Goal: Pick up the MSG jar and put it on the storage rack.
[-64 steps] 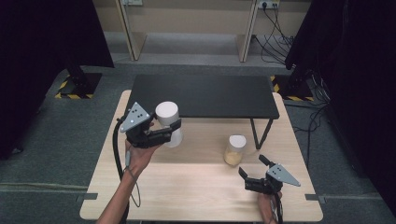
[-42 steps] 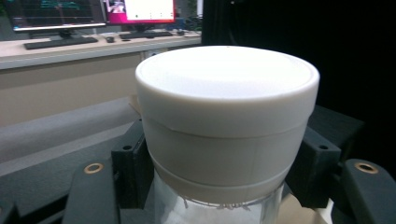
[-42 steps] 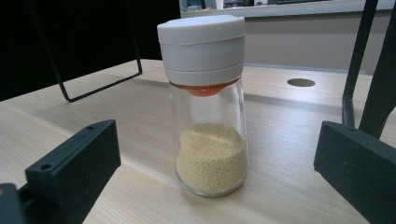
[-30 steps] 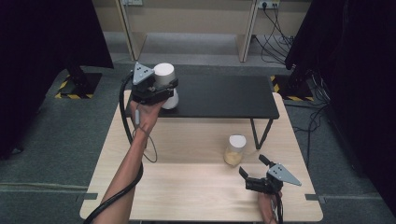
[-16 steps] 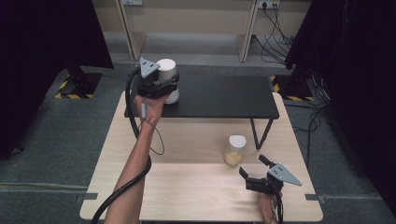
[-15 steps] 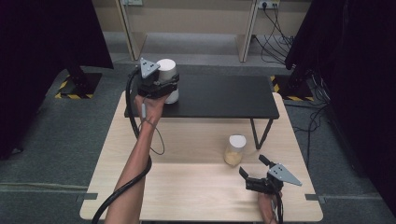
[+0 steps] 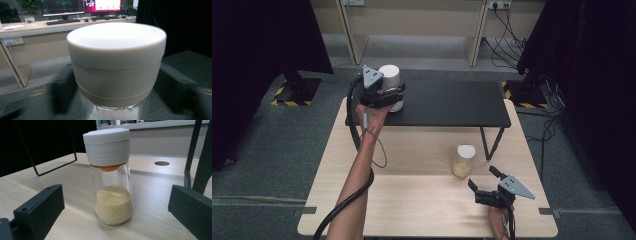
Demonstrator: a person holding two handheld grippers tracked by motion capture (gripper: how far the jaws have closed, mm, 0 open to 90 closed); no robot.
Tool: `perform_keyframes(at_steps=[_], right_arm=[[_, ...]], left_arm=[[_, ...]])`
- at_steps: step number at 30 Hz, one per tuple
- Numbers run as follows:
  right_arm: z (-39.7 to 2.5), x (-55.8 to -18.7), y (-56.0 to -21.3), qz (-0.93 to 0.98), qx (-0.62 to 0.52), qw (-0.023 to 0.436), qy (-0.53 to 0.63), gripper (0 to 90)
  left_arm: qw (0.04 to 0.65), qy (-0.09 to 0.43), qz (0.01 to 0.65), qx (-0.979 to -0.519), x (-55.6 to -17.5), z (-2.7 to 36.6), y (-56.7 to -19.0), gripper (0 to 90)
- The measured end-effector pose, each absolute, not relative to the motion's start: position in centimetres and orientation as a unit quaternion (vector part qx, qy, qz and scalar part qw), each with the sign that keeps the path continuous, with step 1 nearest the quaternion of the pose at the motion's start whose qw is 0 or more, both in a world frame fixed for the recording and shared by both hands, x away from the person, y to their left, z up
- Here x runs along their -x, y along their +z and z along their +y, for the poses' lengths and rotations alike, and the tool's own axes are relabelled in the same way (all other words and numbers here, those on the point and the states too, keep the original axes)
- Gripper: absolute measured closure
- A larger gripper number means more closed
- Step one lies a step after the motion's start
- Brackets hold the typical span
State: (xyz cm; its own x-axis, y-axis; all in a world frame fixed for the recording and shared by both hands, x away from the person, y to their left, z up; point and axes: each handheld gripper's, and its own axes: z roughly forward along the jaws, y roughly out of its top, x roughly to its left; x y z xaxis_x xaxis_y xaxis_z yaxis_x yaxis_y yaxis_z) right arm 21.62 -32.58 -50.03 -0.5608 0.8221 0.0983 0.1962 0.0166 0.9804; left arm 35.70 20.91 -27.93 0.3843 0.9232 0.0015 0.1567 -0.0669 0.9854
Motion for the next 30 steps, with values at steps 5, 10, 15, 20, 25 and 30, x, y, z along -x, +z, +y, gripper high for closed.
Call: perform_keyframes(at_steps=[5,10,15,20,25,30], right_arm=[[-32.6,-21.7,-50.1,0.661,-0.383,0.265,0.589,0.4],[-32.6,-21.7,-50.1,0.661,-0.383,0.265,0.589,0.4],[-32.4,-21.5,-50.0,0.662,-0.384,0.27,0.585,0.5],[-32.3,-21.5,-50.0,0.661,-0.384,0.273,0.584,0.4],[-32.2,-21.4,-49.9,0.663,-0.383,0.276,0.581,0.4],[-32.1,-21.4,-49.9,0.663,-0.383,0.279,0.58,0.4]], left_arm=[[0.546,0.351,0.442,-0.618,-35.2,21.6,-28.1,0.5],[0.555,0.346,0.441,-0.615,-34.8,22.2,-28.2,0.3],[0.557,0.346,0.436,-0.617,-34.2,22.4,-28.3,0.0],[0.562,0.34,0.438,-0.614,-33.1,22.7,-28.9,0.0],[0.569,0.342,0.425,-0.616,-32.0,23.2,-29.3,0.0],[0.566,0.339,0.425,-0.62,-31.1,23.6,-29.3,0.0]])
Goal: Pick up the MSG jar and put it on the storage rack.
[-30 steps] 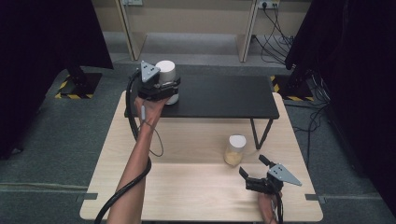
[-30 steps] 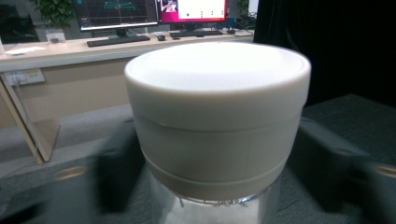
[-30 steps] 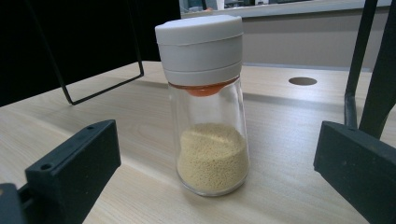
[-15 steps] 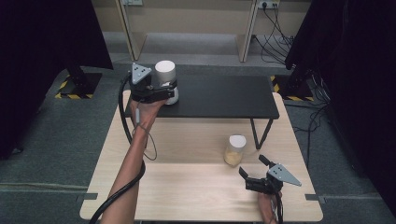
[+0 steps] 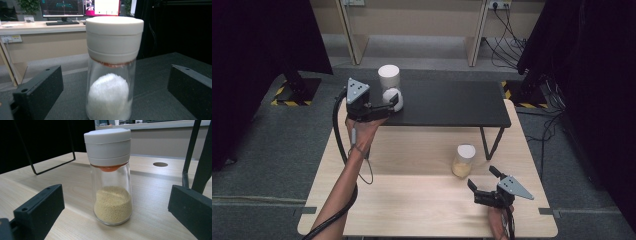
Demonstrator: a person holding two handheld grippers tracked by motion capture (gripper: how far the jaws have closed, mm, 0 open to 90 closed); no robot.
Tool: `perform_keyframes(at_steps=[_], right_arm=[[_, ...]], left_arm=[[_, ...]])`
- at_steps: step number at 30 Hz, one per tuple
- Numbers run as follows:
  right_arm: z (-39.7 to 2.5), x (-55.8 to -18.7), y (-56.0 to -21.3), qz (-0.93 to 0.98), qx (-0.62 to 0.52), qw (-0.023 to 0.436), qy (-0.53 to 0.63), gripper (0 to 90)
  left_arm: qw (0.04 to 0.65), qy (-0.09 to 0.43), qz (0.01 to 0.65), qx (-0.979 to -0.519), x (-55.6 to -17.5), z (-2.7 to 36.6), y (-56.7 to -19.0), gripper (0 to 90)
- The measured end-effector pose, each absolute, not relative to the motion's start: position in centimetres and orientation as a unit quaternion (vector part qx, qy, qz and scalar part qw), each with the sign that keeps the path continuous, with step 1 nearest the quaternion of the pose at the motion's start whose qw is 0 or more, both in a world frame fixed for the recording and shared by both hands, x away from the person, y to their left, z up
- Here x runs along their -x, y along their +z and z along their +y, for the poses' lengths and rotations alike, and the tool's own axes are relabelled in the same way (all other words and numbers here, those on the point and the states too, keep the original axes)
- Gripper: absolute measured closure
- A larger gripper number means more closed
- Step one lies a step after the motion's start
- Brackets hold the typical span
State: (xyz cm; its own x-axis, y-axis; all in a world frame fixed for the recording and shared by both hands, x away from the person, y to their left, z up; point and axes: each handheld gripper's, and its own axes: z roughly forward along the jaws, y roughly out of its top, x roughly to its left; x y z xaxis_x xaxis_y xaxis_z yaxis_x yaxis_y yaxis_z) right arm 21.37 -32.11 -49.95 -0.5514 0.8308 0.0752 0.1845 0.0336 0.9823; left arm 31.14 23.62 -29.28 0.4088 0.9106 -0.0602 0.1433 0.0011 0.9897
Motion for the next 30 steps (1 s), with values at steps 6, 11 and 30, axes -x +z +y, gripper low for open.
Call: perform_keyframes(at_steps=[6,11,30], right_arm=[[-32.1,-21.4,-49.9,0.664,-0.382,0.278,0.58,0.4],[-32.1,-21.3,-49.9,0.665,-0.381,0.28,0.579,0.4],[-31.8,-21.3,-49.7,0.67,-0.379,0.284,0.572,0.4]], left_arm=[[0.569,0.329,0.409,-0.633,-29.6,24.2,-30.5,0.0],[0.577,0.323,0.395,-0.638,-28.1,24.7,-31.4,0.0],[0.603,0.307,0.364,-0.64,-22.3,25.9,-38.0,0.0]])
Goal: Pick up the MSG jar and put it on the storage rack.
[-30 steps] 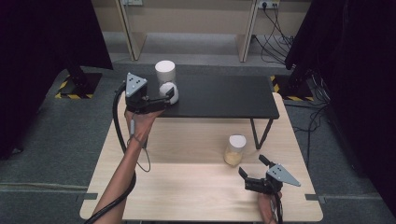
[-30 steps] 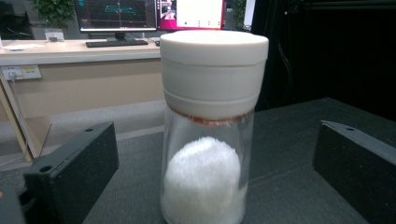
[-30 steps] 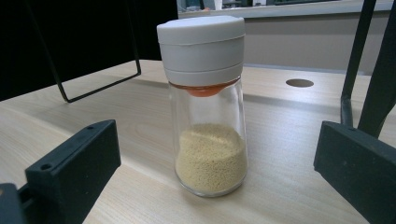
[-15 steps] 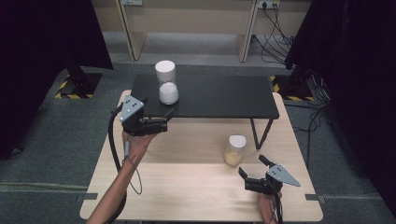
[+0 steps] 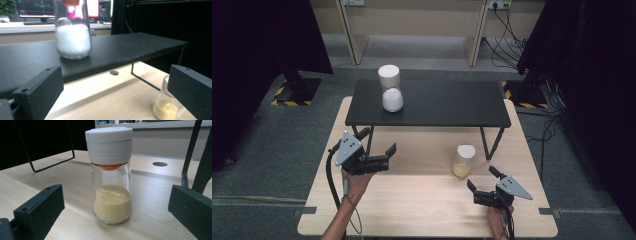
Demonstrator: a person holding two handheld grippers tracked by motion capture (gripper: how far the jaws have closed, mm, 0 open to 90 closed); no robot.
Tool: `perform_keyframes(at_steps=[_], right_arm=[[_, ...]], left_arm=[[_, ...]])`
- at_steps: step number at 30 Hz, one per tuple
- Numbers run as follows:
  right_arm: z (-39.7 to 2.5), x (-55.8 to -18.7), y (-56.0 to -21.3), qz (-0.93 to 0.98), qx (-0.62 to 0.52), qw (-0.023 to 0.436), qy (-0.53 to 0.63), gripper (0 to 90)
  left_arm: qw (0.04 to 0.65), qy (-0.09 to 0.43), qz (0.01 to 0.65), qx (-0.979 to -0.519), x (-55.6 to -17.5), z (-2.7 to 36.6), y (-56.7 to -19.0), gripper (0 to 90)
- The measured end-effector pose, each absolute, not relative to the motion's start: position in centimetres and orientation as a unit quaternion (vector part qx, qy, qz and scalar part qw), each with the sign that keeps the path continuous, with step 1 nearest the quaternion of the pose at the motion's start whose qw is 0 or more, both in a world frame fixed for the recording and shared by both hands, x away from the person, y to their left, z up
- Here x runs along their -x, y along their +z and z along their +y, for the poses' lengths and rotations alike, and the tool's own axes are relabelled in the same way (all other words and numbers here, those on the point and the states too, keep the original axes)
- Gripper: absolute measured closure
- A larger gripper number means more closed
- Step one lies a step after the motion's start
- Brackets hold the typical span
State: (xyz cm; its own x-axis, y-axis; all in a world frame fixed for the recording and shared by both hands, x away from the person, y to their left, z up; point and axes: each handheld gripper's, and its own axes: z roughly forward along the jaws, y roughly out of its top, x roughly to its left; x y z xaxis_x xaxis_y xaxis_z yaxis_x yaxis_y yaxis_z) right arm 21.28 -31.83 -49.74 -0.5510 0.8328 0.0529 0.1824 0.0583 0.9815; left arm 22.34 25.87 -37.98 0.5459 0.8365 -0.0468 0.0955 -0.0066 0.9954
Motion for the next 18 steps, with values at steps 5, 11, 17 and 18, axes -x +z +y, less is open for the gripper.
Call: perform_keyframes(at_steps=[5,11,17,18], right_arm=[[-31.9,-21.3,-49.8,0.668,-0.38,0.283,0.573,0.4],[-31.9,-21.3,-49.8,0.668,-0.38,0.283,0.573,0.4],[-31.8,-21.3,-49.7,0.67,-0.378,0.285,0.572,0.4],[-31.8,-21.3,-49.7,0.67,-0.378,0.285,0.572,0.4]], left_arm=[[0.602,0.296,0.364,-0.646,-21.7,25.7,-40.4,0.0],[0.607,0.278,0.379,-0.641,-21.2,26.1,-43.3,0.0],[0.612,0.27,0.385,-0.636,-20.7,26.4,-45.3,0.0],[0.611,0.271,0.385,-0.637,-20.6,26.3,-45.6,0.0]])
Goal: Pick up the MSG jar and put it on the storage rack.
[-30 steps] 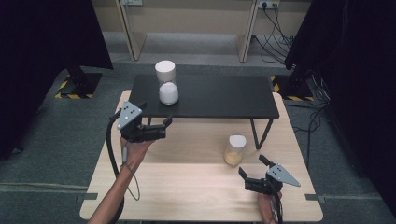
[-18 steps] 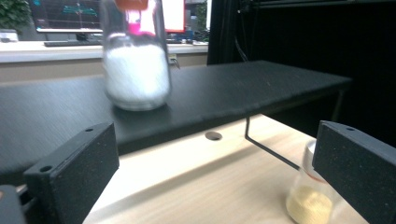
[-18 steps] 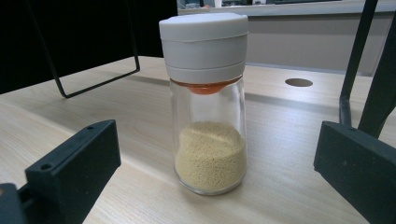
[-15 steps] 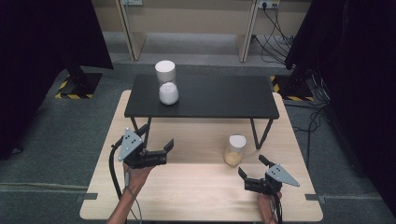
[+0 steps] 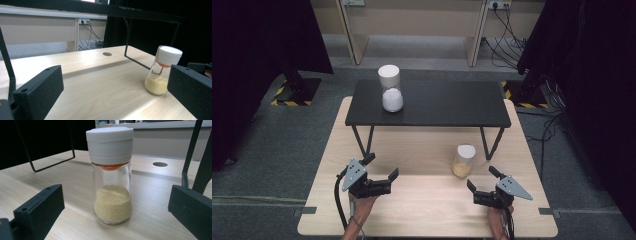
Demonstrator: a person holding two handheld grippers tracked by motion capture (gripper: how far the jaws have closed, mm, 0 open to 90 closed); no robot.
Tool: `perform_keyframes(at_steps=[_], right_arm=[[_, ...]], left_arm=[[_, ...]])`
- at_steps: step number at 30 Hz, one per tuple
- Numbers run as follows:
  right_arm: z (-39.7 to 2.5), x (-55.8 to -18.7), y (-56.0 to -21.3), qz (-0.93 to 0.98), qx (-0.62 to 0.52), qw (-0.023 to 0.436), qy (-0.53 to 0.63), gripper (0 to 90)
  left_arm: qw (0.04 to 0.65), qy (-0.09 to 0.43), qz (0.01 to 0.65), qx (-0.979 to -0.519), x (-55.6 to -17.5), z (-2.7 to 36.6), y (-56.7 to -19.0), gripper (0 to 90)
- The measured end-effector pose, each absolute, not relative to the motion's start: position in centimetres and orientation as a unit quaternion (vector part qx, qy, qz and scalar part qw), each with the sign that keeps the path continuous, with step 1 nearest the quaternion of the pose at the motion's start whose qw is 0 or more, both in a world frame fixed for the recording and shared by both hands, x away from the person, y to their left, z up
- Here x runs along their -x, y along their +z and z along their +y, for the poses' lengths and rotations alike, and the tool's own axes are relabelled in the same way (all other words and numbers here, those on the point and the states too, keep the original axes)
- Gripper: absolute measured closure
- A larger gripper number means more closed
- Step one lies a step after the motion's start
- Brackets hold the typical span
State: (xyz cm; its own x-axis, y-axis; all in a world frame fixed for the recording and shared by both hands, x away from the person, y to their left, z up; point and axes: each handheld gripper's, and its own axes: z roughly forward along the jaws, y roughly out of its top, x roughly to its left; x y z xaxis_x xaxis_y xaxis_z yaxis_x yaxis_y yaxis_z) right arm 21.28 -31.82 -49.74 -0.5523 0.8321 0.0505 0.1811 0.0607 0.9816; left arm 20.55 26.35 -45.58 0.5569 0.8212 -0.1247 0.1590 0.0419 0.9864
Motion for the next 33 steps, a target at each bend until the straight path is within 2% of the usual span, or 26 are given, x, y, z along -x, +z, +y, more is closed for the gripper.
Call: perform_keyframes(at_steps=[9,21,33], right_arm=[[-31.8,-21.3,-49.7,0.671,-0.378,0.285,0.571,0.4],[-31.7,-21.3,-49.6,0.676,-0.375,0.285,0.567,0.4],[-31.7,-21.5,-49.5,0.68,-0.372,0.283,0.565,0.5]], left_arm=[[0.604,0.281,0.374,-0.645,-19.8,26.3,-48.1,0.0],[0.611,0.269,0.376,-0.643,-19.5,26.5,-51.3,0.0],[0.621,0.266,0.377,-0.634,-19.2,27.0,-52.4,0.0]])
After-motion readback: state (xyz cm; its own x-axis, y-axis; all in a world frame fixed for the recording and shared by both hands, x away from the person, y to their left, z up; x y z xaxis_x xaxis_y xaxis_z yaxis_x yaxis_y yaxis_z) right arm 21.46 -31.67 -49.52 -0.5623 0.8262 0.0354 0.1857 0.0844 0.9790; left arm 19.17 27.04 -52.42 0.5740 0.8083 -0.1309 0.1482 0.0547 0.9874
